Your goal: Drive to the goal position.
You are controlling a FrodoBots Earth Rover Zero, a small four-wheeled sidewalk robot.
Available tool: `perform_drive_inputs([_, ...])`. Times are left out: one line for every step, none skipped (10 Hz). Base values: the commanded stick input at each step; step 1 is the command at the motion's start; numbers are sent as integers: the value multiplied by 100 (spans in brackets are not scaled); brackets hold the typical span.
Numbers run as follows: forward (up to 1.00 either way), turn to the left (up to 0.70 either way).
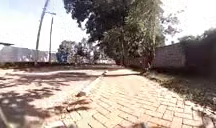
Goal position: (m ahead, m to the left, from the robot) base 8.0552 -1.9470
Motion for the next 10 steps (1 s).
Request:
perform_drive_inputs([100, -39])
perform_drive_inputs([100, -25])
perform_drive_inputs([100, 0])
perform_drive_inputs([100, 0])
perform_drive_inputs([100, 0])
perform_drive_inputs([100, 0])
perform_drive_inputs([100, 0])
perform_drive_inputs([100, 0])
perform_drive_inputs([100, 0])
perform_drive_inputs([100, 0])
